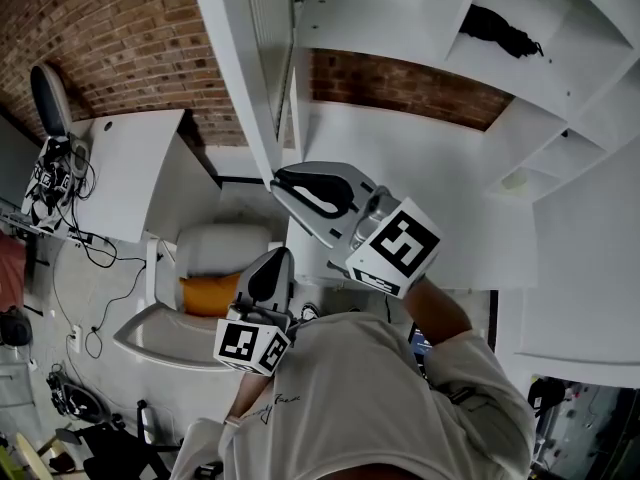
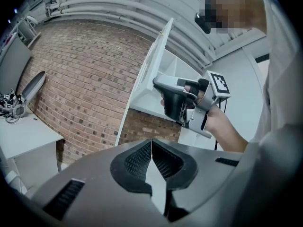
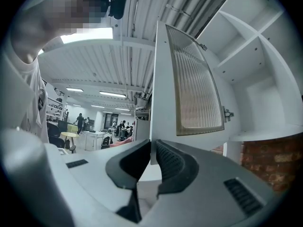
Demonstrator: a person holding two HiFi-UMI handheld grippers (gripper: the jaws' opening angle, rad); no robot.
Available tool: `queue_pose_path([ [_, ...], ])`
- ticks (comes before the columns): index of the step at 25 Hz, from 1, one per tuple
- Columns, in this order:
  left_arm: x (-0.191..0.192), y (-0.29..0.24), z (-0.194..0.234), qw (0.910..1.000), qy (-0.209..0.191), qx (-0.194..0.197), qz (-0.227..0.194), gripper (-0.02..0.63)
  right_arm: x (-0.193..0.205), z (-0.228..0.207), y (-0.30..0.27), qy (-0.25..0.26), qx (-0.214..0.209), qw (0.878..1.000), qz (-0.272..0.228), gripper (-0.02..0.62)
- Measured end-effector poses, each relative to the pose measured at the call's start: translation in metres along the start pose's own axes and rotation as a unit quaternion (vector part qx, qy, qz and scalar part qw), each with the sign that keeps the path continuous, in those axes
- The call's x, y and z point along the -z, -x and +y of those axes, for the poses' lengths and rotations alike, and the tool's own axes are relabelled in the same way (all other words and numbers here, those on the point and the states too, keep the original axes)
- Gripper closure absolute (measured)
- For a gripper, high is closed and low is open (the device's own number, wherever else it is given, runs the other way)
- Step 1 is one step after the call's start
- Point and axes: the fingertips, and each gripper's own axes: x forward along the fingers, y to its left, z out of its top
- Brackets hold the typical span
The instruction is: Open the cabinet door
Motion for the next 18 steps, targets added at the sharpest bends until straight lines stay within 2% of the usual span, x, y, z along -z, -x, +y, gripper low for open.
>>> queue_pose_path([
  [9, -0.001, 0.003, 0.011, 1.0000, 0.002, -0.003, -0.005, 0.589, 0.002, 0.012, -0.017, 0.005, -0.022, 1.000, -0.002, 0.563],
  [18, -0.001, 0.001, 0.018, 1.0000, 0.007, -0.006, 0.002, 0.589, 0.016, -0.003, -0.011, -0.010, 0.007, 1.000, 0.010, 0.566],
])
